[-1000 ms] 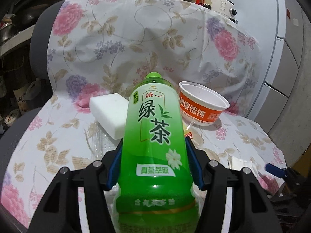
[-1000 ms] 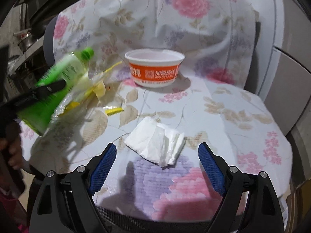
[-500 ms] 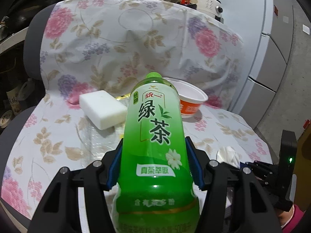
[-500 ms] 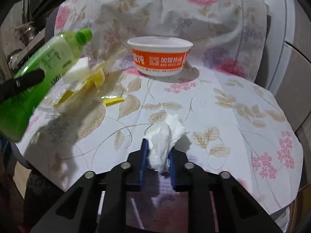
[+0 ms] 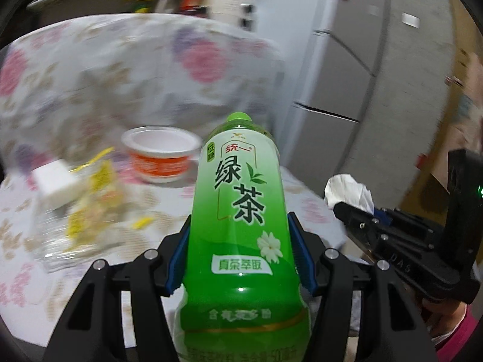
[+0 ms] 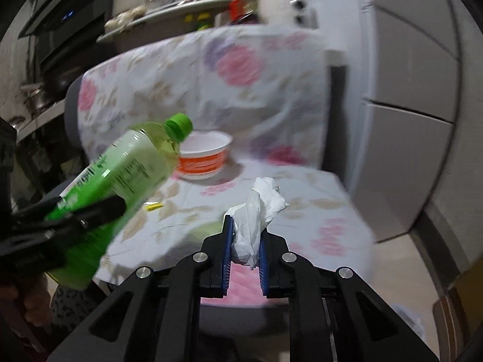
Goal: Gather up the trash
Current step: 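Carry bottle and tissue over the bin and open both tools to drop them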
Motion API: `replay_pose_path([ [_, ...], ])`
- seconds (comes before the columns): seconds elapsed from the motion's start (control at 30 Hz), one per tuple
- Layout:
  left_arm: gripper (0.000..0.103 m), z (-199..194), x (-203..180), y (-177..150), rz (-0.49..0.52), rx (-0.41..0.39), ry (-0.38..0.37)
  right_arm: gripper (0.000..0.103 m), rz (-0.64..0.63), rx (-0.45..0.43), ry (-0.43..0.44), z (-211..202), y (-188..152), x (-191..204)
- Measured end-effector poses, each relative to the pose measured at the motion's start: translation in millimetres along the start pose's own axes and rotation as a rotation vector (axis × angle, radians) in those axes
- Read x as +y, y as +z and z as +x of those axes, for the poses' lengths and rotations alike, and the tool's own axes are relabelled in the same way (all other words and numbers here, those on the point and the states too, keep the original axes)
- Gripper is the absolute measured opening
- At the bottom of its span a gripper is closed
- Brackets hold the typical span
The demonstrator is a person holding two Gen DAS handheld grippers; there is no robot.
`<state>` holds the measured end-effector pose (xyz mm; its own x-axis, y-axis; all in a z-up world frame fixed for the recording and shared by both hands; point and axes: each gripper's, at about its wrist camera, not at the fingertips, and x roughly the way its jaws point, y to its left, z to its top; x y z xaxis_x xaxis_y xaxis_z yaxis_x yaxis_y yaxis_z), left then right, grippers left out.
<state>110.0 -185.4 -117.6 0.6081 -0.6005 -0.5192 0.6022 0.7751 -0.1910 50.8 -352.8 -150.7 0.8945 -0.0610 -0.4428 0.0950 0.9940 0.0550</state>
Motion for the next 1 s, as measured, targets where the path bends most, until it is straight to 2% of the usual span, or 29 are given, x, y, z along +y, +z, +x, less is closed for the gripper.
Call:
replay_pose_path([
  [0.17, 0.057, 24.7, -54.2, -7.0, 0.074, 0.030, -0.105, 0.016, 0.066, -0.010, -0.139, -41.7, -22.7, -54.6],
  [0.33, 0.057, 55.8, -115.7, -20.6, 0.156, 0.075, -0.221, 0.016, 0.168, 0.013, -0.270, -73.8, -61.6, -110.3],
  [0.53, 0.057, 94.5, -178.1, -45.5, 0.208, 0.122, -0.349, 0.016, 0.304, 0.036, -0.375, -93.8, -112.3, -165.9],
  [0.77, 0.057, 127.4, -216.5, -69.1, 0.255, 0.206, -0.409, 0.018, 0.382, 0.083, -0.403, -78.9, -143.1, -201.4],
  [0.93, 0.059, 148.2, -229.3, -69.9, 0.264, 0.250, -0.430, 0.020, 0.401, 0.107, -0.403, -61.8, -156.5, -216.5],
  [1.0, 0.068, 155.5, -230.5, -69.1, 0.256, 0.264, -0.430, 0.023, 0.426, 0.138, -0.393, -49.6, -162.6, -225.8],
])
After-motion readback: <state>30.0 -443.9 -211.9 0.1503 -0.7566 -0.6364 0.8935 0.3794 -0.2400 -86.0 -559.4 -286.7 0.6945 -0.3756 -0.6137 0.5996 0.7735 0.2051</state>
